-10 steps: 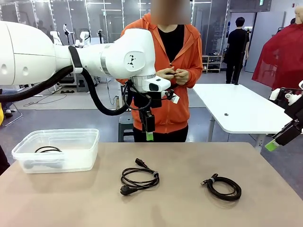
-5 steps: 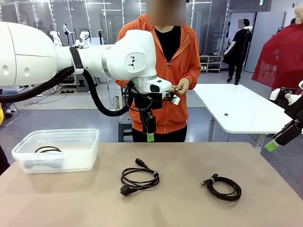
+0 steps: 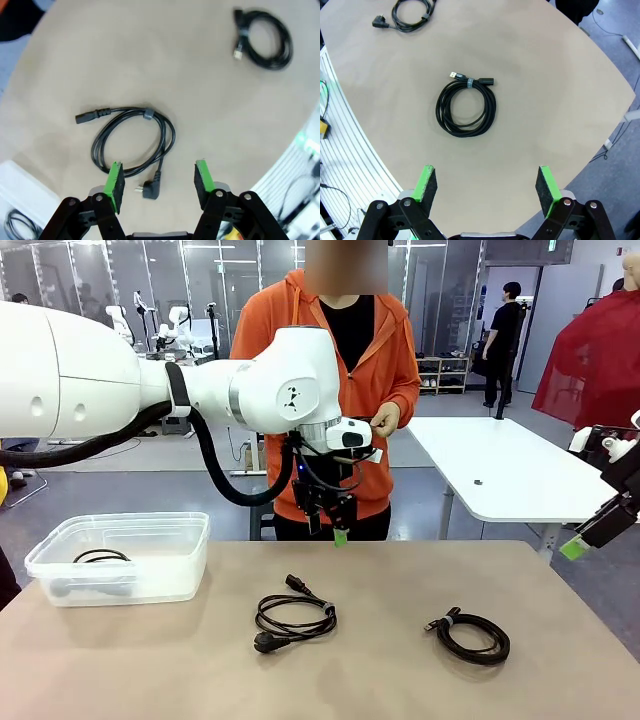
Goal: Organize and store the cables.
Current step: Place the Power Cable into the Organizing box.
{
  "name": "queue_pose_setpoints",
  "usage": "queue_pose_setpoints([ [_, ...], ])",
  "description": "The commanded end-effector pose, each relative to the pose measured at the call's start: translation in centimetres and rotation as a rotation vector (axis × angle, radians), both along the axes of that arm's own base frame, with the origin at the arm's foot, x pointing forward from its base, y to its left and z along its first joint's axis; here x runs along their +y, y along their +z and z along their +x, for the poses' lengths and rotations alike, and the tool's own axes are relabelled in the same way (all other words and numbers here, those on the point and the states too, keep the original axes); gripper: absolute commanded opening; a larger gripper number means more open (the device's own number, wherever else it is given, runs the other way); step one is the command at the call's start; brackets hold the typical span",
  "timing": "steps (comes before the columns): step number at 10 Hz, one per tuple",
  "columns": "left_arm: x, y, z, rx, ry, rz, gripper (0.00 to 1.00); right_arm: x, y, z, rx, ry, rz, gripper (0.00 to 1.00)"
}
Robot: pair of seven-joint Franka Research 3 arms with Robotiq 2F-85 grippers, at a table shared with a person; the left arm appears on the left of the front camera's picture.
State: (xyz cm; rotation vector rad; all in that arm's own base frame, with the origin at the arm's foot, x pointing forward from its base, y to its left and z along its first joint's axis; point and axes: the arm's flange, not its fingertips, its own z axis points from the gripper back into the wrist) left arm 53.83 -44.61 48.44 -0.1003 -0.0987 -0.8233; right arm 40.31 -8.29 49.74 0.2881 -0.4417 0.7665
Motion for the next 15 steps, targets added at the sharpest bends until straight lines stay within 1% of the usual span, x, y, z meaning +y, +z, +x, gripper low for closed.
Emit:
queue_pose_setpoints([
  [1, 0.1, -1.5, -1.1, -0.069, 0.273, -0.003, 0.71, 0.0, 0.1, 0.0, 0.010, -0.012, -0.011, 1.00],
  [2, 0.1, -2.4, -1.2, -0.069, 0.396, -0.034, 0.71, 0.0, 0.1, 0.0, 0.010, -0.012, -0.011, 1.00],
  [3, 0.1, -3.3, -1.3, -0.013, 0.448, -0.083, 0.71, 0.0, 0.1, 0.0, 0.010, -0.012, -0.011, 1.00],
  [4, 0.0, -4.0, -1.1, 0.006, 0.461, -0.104, 0.71, 0.0, 0.1, 0.0, 0.010, -0.012, -0.011, 1.00],
  [5, -0.2, -4.6, -1.1, -0.010, 0.497, -0.073, 0.71, 0.0, 0.1, 0.0, 0.010, -0.012, -0.011, 1.00],
  [6, -0.3, -4.8, -1.2, -0.007, 0.512, -0.056, 0.71, 0.0, 0.1, 0.0, 0.010, -0.012, -0.011, 1.00],
  [7, -0.2, -4.5, -1.8, 0.014, 0.494, -0.057, 0.71, 0.0, 0.1, 0.0, 0.010, -0.012, -0.011, 1.00],
  [8, -0.5, -4.5, -0.4, 0.016, 0.493, -0.060, 0.71, 0.0, 0.1, 0.0, 0.010, -0.012, -0.011, 1.00],
  [11, -0.7, -4.6, -0.6, 0.018, 0.493, -0.059, 0.71, 0.0, 0.1, 0.0, 0.010, -0.012, -0.011, 1.00],
  [12, -1.1, -5.6, 0.5, 0.036, 0.605, -0.042, 0.71, 0.0, 0.1, 0.0, 0.010, -0.012, -0.011, 1.00],
  [13, -1.7, -6.5, 1.2, 0.018, 0.700, -0.036, 0.71, 0.0, 0.1, 0.0, 0.010, -0.012, -0.011, 1.00],
  [14, -2.2, -7.4, 1.8, -0.016, 0.772, -0.012, 0.71, 0.0, 0.1, 0.0, 0.010, -0.012, -0.011, 1.00],
  [15, -2.5, -8.3, 2.1, -0.028, 0.817, 0.010, 0.71, 0.0, 0.1, 0.0, 0.010, -0.012, -0.011, 1.00],
])
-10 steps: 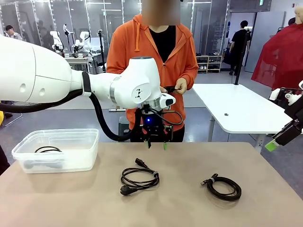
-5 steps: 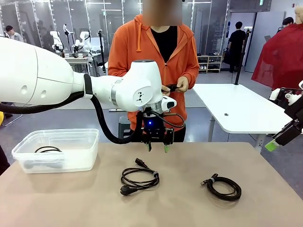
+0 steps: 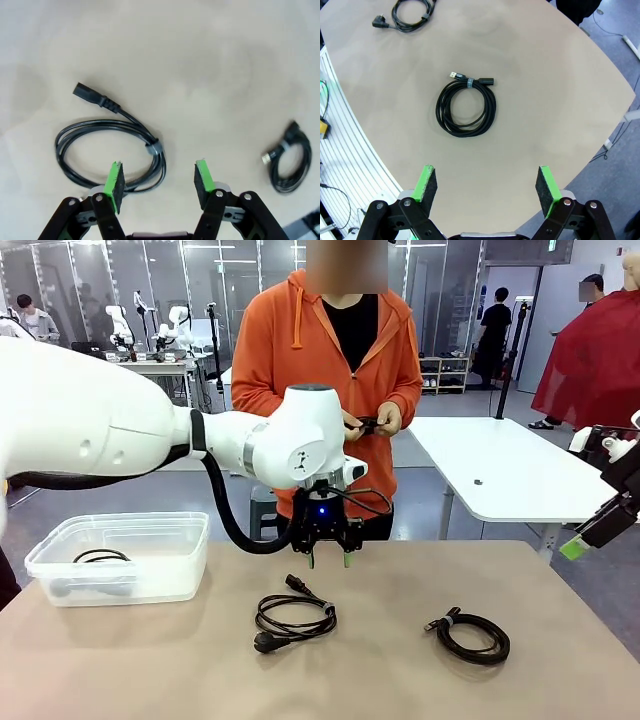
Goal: Organize and store the cables.
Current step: Place the Power Cable into the Organizing box.
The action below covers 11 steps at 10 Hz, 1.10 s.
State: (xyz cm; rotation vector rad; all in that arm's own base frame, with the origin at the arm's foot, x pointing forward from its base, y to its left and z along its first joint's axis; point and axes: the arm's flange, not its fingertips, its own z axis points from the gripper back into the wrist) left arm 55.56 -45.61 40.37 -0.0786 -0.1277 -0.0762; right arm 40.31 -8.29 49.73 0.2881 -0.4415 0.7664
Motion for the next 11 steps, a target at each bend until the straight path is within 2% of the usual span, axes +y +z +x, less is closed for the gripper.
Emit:
queue_pose_setpoints([
  [1, -1.8, -1.2, 0.7, -0.004, 0.102, 0.046, 0.71, 0.0, 0.1, 0.0, 0.010, -0.012, -0.011, 1.00],
  [6, -2.2, -4.8, 1.7, 0.108, 0.228, 0.044, 0.71, 0.0, 0.1, 0.0, 0.010, -0.012, -0.011, 1.00],
  [9, -1.5, -7.0, 1.2, 0.198, 0.262, 0.055, 0.71, 0.0, 0.1, 0.0, 0.010, -0.012, -0.011, 1.00],
  [11, -1.4, -8.0, 0.6, 0.223, 0.246, 0.056, 0.71, 0.0, 0.1, 0.0, 0.010, -0.012, -0.011, 1.00],
])
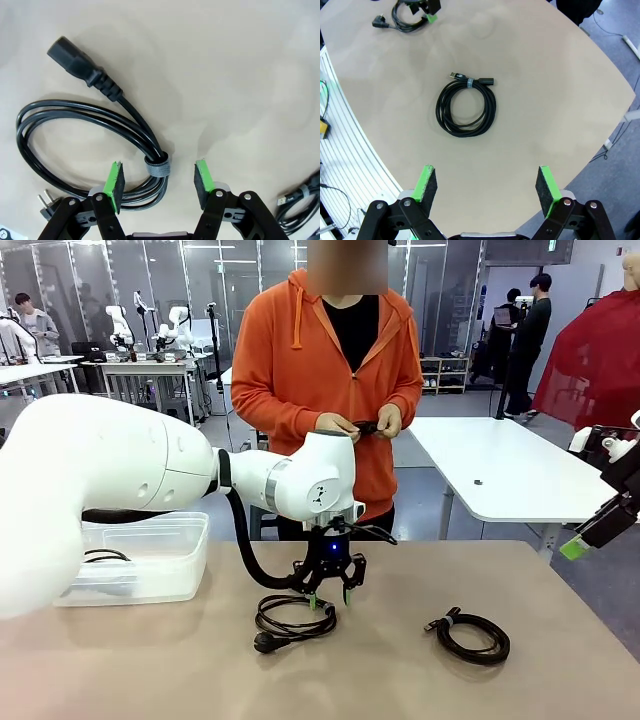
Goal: Organize and store the cables.
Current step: Place the Power Cable into the Organizing box.
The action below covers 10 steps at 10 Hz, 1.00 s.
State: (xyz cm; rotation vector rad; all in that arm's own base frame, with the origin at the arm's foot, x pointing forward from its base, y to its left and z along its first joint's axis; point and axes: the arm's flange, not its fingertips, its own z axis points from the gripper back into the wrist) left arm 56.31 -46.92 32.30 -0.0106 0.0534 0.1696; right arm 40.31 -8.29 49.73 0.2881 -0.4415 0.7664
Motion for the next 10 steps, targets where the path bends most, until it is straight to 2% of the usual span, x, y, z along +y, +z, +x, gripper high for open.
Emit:
queue_pose_setpoints([
  [1, 0.2, -0.3, -0.3, 0.051, -0.011, -0.022, 0.71, 0.0, 0.1, 0.0, 0.010, -0.012, -0.011, 1.00],
  [4, 0.7, -1.1, -0.3, 0.020, -0.021, 0.010, 0.71, 0.0, 0.1, 0.0, 0.010, -0.012, -0.011, 1.00],
  [5, 1.0, -1.2, -0.1, -0.004, -0.039, 0.025, 0.52, 0.0, 0.1, 0.0, 0.010, -0.012, -0.011, 1.00],
  [6, 1.2, -1.4, 0.0, -0.001, -0.038, 0.022, 0.40, 0.0, 0.1, 0.0, 0.010, -0.012, -0.011, 1.00],
  [7, 1.3, -1.5, 0.1, -0.004, -0.036, 0.013, 0.12, 0.0, 0.1, 0.0, 0.010, -0.012, -0.011, 1.00],
  [8, 1.5, -1.5, -0.1, 0.000, -0.057, -0.002, 0.00, 0.0, 0.1, 0.0, 0.010, -0.012, -0.011, 1.00],
  [10, 1.6, -1.2, 0.0, -0.035, -0.058, 0.016, 0.00, 0.0, 0.1, 0.0, 0.010, -0.012, -0.011, 1.00],
])
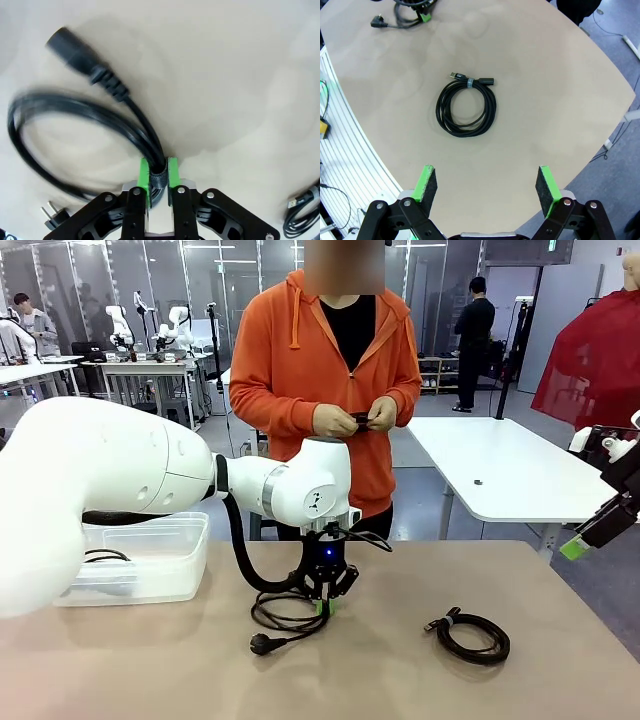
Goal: Organize and store the cables.
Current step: Place the Power Cable into the Organizing box.
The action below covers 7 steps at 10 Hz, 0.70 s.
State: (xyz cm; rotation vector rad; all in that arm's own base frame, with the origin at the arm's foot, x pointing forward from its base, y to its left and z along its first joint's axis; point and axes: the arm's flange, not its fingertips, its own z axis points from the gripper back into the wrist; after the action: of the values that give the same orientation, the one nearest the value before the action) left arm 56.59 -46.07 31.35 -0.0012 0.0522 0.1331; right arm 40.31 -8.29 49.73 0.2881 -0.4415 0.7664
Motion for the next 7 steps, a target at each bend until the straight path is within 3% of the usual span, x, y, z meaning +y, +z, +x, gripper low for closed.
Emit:
queue_pose_setpoints([
  [1, 0.8, -0.3, -0.1, -0.038, -0.032, 0.020, 0.00, 0.0, 0.1, 0.0, 0.010, -0.012, -0.011, 1.00],
  [4, 1.4, 0.1, -0.6, -0.066, -0.066, 0.029, 0.00, 0.0, 0.1, 0.0, 0.010, -0.012, -0.011, 1.00],
  [7, 3.1, 5.2, -3.9, -0.165, -0.028, 0.053, 0.00, 0.0, 0.1, 0.0, 0.010, -0.012, -0.011, 1.00],
])
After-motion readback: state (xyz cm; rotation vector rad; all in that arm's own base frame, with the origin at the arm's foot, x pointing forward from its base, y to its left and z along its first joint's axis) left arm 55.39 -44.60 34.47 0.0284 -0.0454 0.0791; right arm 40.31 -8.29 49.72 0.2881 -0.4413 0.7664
